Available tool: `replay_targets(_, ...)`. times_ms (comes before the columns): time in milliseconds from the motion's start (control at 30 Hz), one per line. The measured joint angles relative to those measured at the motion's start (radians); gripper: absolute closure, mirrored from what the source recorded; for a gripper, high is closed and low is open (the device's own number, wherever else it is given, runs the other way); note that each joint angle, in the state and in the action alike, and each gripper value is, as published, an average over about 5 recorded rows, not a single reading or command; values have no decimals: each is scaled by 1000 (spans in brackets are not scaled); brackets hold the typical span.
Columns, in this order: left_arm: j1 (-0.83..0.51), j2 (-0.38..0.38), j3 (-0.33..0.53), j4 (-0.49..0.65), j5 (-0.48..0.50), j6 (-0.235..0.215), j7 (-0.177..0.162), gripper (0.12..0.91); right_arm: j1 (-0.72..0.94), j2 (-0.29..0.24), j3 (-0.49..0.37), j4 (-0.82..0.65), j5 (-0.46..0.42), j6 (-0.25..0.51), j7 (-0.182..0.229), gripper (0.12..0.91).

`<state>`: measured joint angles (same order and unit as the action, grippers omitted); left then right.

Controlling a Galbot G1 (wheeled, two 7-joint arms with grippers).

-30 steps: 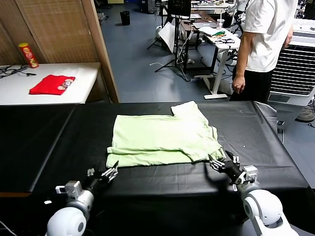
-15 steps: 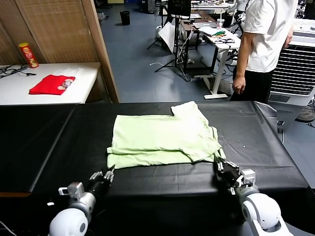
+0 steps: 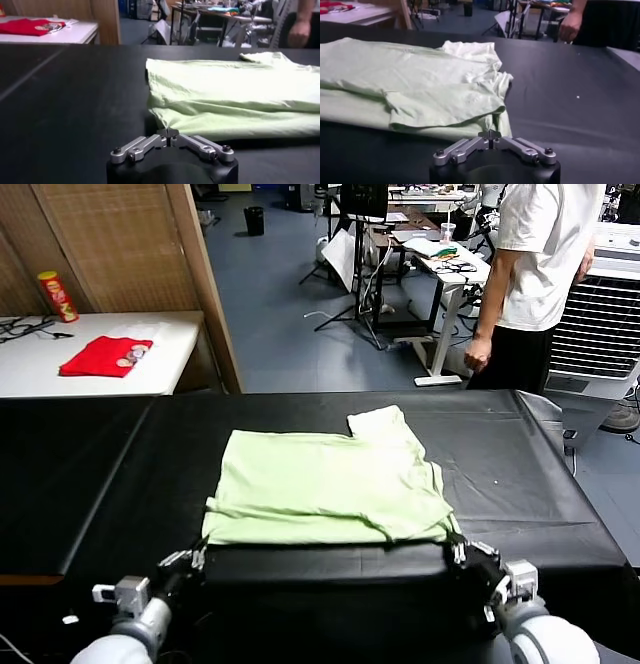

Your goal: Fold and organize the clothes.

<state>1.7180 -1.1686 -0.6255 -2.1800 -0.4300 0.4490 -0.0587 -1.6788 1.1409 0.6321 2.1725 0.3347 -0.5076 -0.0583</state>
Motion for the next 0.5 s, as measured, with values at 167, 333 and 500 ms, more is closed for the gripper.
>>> replay_targets(167,66,-3,-14,-42,-2,20,-13,852,-27,-9,13,40,11,-18,2,565)
replay_targets(333,110,-16,-28,-88,-5,39,-32,591,-27,-29,48,98,65,-38,10,316)
replay_targets(500,106,-13,-46,-132,-14,47,-43,333,76,-67,56,79,124,-19,44,232)
